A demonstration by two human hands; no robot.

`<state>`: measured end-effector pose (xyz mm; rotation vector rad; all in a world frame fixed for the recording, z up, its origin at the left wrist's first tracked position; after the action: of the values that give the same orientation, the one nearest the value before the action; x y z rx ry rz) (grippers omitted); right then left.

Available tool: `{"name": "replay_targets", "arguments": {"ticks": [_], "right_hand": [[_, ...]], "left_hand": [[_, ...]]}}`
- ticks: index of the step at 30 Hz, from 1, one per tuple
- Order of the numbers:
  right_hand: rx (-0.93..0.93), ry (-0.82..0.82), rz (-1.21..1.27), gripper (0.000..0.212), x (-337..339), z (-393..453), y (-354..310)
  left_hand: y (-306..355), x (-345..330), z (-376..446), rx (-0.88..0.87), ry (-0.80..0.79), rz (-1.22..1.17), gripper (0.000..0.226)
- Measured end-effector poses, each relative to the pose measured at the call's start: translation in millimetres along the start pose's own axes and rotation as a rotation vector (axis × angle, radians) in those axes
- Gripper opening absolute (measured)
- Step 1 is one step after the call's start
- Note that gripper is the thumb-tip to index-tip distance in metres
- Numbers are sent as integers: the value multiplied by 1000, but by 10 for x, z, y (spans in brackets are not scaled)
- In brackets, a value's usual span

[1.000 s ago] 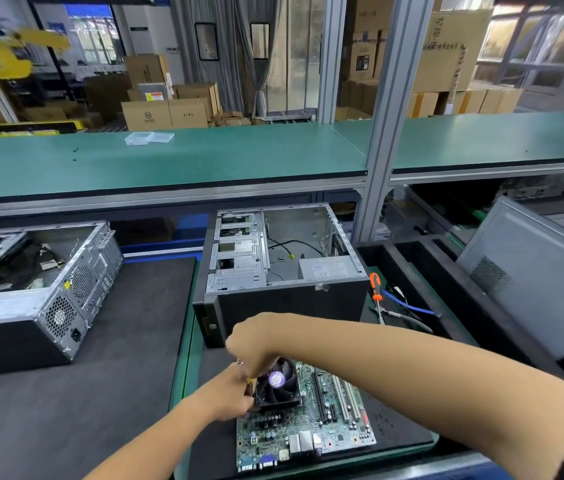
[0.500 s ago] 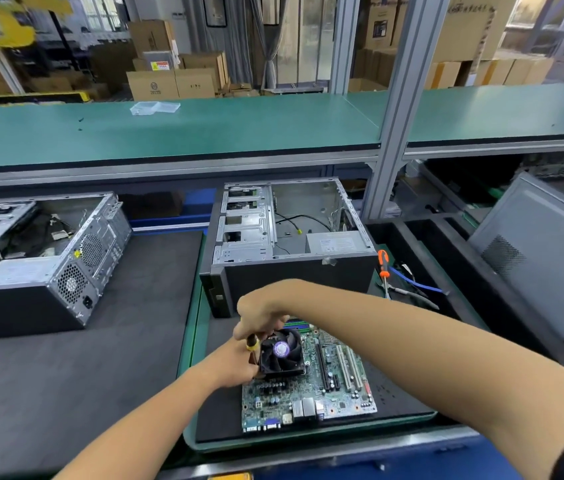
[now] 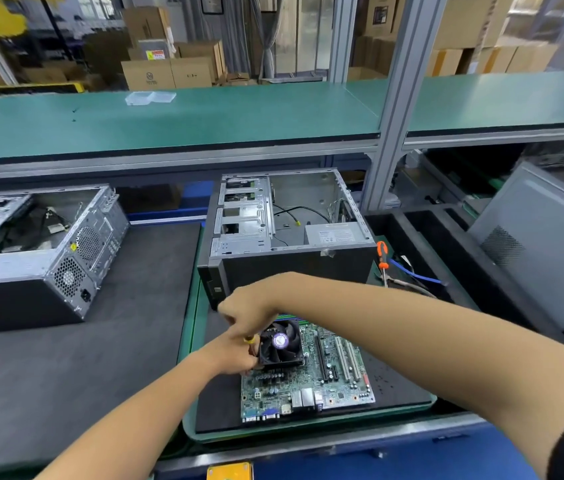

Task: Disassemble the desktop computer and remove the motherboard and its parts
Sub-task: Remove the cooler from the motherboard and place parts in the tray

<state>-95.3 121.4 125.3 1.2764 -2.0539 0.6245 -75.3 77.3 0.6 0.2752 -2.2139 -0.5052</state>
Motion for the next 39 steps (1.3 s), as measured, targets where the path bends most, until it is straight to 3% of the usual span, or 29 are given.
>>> {"name": "replay_targets", "arguments": {"ticks": [2, 6, 9, 11, 12, 13, 15, 18, 21, 23, 24, 26, 28, 31, 35, 39], "right_hand": [[-15, 23, 125, 24, 19, 73, -53], [-148, -21, 182, 31, -1, 40, 44], [-237, -99, 52, 32, -33, -21, 123], [-206, -152, 29, 33, -61, -21, 127], [-185, -159, 20, 33, -66, -29, 116], [-172, -151, -21, 31, -62, -29, 93], [-155, -129, -170, 24, -43, -9, -5], [-113, -48, -355, 4, -33, 58, -216], [-57, -4, -489, 16, -28, 89, -312], [-42, 3, -521, 10, -11, 40, -274], [-37, 16, -493, 9, 3, 9, -225], [-32, 24, -358, 27, 27, -27, -96], [-25, 16, -124, 41, 44, -62, 10], [-72, 14, 264, 43, 49, -75, 91], [-276, 2, 182, 33, -20, -95, 171], [-216, -143, 87, 35, -96, -48, 110]], "left_hand": [[-25, -10, -6, -8, -8, -24, 28], [-69, -7, -38, 3, -7, -98, 10], [-87, 9, -47, 4, 17, -143, 14], [-55, 18, -57, -13, 17, -90, 8], [-28, 21, -60, -9, 9, -59, 18], [-17, 14, -63, -9, 1, -37, 21], [-20, 0, -50, 7, -20, -28, 3], [-74, -20, -52, 47, -48, -49, 7], [-121, -49, -62, 65, -33, -67, 11], [-95, -47, -78, 55, -24, -60, 10], [-82, -38, -76, 42, -14, -77, 9], [-73, -11, -69, 12, 14, -129, 3], [-78, -12, -70, 12, 4, -144, 4], [-50, 3, -60, -17, 12, -113, 10], [-69, -1, -27, -2, 27, -143, 12], [-111, -32, -7, 26, 15, -126, 21]]}}
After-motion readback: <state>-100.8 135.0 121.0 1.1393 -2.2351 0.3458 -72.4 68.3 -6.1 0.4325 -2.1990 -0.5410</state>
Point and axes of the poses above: each hand's wrist, its own z-axis towards the middle knuckle, its own x-axis out of the back of the hand, y = z × x, the point moved 5 cm from there along z, towards the middle knuckle, and after that the axes turned 13 degrees about -y, right-handed, at the moved point
